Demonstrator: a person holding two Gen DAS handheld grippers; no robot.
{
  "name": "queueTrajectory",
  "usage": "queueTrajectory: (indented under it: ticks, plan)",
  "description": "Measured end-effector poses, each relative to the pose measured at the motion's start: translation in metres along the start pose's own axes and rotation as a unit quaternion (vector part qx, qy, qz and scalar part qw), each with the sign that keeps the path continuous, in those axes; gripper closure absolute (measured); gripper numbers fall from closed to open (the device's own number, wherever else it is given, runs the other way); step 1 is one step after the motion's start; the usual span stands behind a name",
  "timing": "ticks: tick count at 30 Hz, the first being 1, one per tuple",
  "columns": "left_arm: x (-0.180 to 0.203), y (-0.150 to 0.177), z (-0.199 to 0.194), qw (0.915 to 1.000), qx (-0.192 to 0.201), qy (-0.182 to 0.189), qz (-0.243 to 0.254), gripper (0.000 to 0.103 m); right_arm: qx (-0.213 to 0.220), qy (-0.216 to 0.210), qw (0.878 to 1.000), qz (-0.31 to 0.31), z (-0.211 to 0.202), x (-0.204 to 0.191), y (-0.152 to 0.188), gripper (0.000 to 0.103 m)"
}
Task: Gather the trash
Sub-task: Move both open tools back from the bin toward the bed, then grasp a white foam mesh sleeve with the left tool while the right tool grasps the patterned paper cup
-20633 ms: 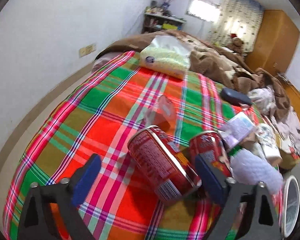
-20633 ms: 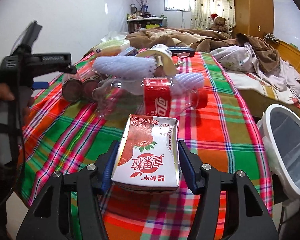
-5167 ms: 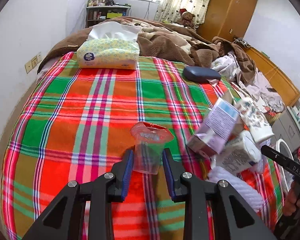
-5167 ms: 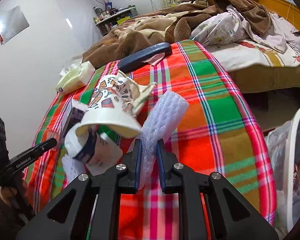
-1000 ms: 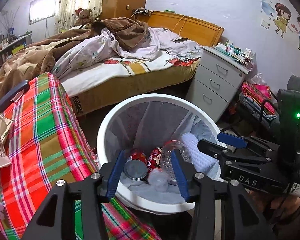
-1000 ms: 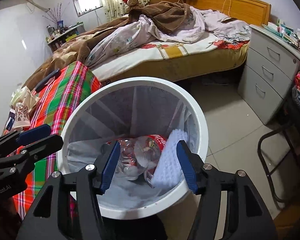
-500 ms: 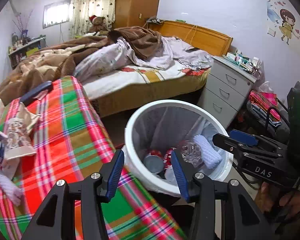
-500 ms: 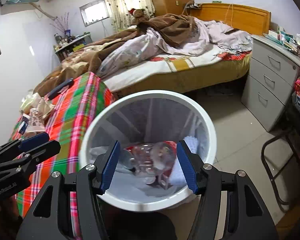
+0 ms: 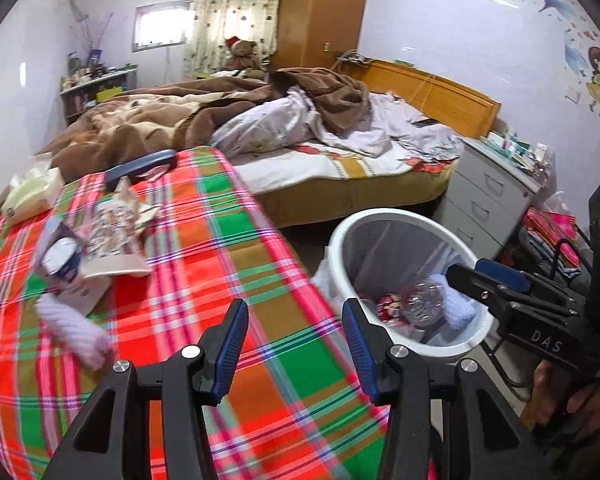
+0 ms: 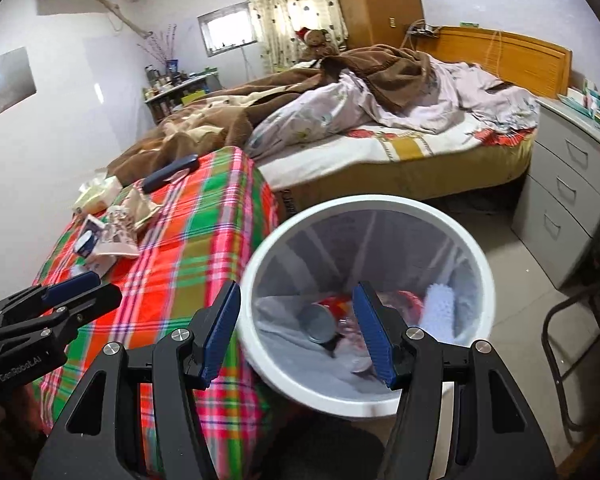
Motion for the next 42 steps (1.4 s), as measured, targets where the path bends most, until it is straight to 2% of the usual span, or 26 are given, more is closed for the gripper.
queueTrajectory:
  ticks: [11, 19, 22, 27, 35, 42]
  plan:
    - [-0.085, -0.001, -0.02, 0.9952, 0.02, -0.057, -0.077, 0.051, 0.004, -0.044, 0.998, -0.037, 0.017, -0.048, -0.012, 0.043]
    - [-0.143, -0.002, -0.026, 0.9866, 0.028, -0.096, -0.129, 0.05, 0.0, -0.072, 0.996, -0.055, 0.034, -0.076, -0.022, 0.043]
    - [-0.162, -0.003, -0.023, 0.9826, 0.028, -0.107, -0.149, 0.046, -0.003, -0.08, 0.995, -0.064, 0.042, -0.087, -0.029, 0.043]
    - [-0.184, -0.003, -0.009, 0.9764, 0.017, -0.121, -0.178, 0.044, -0.007, -0.089, 0.993, -0.072, 0.056, -0.102, -0.037, 0.043]
    - [-0.204, -0.009, 0.023, 0.9684, 0.0, -0.12, -0.218, 0.044, -0.019, -0.106, 0.99, -0.087, 0.077, -0.124, -0.047, 0.043]
    - [-0.222, -0.002, 0.031, 0.9649, -0.018, -0.14, -0.221, 0.044, -0.028, -0.128, 0.988, -0.083, 0.091, -0.143, -0.055, 0.043]
Point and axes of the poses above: each gripper's, at about its wrist camera, not at the fingertips, and z roughly the way its jaws point, x to its right, y to its underside, the point moved 8 cm from there along z, roughly the way its jaws point, and after that the axes turned 13 degrees about -z, right-handed, at the moved point
